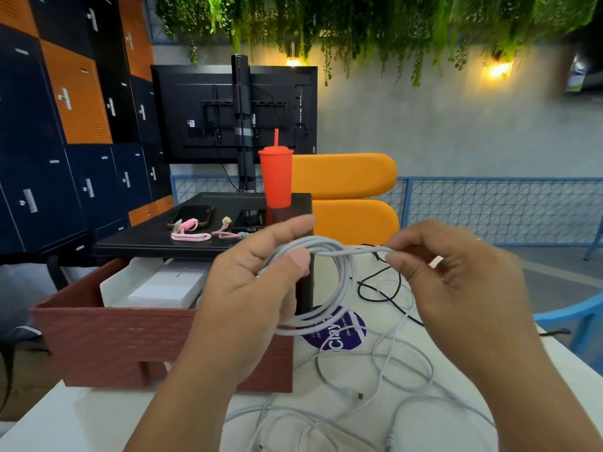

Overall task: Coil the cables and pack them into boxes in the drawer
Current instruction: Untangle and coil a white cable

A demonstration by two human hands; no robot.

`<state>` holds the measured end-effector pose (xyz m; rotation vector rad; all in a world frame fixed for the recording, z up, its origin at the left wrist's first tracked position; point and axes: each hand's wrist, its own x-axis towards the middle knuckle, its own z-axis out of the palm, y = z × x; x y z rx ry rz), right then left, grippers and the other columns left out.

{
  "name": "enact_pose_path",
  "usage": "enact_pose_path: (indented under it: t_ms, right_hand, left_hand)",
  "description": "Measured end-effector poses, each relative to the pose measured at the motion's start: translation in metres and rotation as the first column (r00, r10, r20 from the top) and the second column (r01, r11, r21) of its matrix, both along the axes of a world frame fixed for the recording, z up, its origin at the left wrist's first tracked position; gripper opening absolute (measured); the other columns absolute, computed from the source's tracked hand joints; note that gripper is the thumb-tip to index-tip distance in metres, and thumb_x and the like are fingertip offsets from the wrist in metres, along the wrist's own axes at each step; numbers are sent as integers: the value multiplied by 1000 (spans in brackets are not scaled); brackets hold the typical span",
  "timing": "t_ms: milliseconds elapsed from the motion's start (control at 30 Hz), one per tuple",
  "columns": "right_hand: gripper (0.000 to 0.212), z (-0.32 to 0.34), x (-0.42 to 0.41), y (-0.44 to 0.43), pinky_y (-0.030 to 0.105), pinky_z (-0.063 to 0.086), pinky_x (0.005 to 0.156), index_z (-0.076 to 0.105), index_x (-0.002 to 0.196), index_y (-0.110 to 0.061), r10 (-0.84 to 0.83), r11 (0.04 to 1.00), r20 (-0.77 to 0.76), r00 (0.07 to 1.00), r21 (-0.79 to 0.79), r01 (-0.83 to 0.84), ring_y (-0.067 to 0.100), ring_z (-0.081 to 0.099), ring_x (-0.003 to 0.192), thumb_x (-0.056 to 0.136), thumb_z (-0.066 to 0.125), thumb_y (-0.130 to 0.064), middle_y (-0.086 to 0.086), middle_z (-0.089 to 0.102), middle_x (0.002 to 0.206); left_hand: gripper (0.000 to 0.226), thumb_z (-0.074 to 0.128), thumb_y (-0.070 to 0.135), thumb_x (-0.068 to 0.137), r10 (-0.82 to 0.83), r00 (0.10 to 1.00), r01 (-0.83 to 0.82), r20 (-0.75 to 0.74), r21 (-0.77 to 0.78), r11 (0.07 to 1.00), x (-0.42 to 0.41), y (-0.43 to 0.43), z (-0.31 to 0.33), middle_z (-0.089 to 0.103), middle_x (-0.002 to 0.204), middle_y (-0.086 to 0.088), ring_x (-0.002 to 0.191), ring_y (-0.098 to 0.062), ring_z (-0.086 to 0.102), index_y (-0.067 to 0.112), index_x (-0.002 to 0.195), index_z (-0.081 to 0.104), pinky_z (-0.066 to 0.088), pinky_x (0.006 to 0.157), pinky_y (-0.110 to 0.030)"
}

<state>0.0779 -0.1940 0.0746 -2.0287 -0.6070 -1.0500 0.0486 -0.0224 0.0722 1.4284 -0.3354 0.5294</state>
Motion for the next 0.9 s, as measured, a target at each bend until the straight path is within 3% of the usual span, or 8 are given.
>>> enact_pose_path:
  t_ms: [100,267,333,433,500,667,800,900]
  right_hand:
    - [17,-5,3,7,10,35,54,50,78,-27,161,985,-108,981,81,-153,2,47,60,79,61,-14,-19,57,72]
    - [21,-6,7,10,13,40,54,66,71,-27,286,952,-303,909,199,-233,6,50,56,82,62,-10,-11,64,68]
    - [7,-2,3,11,16,45,60,69,74,-24,479,865,-361,800,352,-359,6,56,59,75,64,-20,-7,68,68]
    - [15,-1,-2,16,16,50,63,67,79,-15,686,713,-373,625,518,-473,5,62,66,67,63,-22,3,73,79]
    - [14,-2,-3,22,13,49,58,63,78,-14,715,667,-338,612,591,-453,3,62,64,70,73,-11,4,74,84]
    - [21,-3,1,24,18,52,62,49,80,-16,760,578,-304,575,720,-384,6,65,62,77,63,0,3,73,73]
    - [27,-1,0,19,23,51,57,49,85,-18,835,484,-268,481,774,-409,14,62,59,61,62,-16,4,66,60]
    - [24,-2,0,18,20,50,52,51,87,-16,872,448,-293,392,801,-398,15,61,57,63,59,-17,4,62,56]
  left_hand:
    - [30,53,11,70,-169,985,172,33,-221,960,-2,-5,2,53,56,4,33,-2,29,25,84,76,28,32,-12]
    - [28,54,11,70,-284,958,278,34,-339,899,-5,-9,2,55,59,4,31,0,32,22,83,76,26,31,-9]
    - [26,53,12,71,-296,953,295,54,-376,879,-4,-12,0,53,60,4,31,0,30,22,82,75,25,31,-8]
    - [23,58,11,72,-303,948,315,94,-409,857,0,-17,-5,54,59,5,33,0,31,25,79,75,28,32,-10]
    - [21,72,11,69,-336,931,364,141,-393,844,4,-18,-9,57,61,5,39,-1,40,26,83,75,36,38,-13]
    - [34,85,32,53,-276,949,303,150,-211,929,12,-13,-18,68,68,5,58,-2,59,32,86,74,51,58,-18]
    - [26,70,25,63,-125,982,139,141,-94,986,16,-5,-17,71,75,7,73,-1,64,38,85,73,51,68,-16]
    - [24,63,11,72,-83,987,89,136,-43,995,16,-3,-16,72,75,7,74,0,64,27,87,72,49,67,-12]
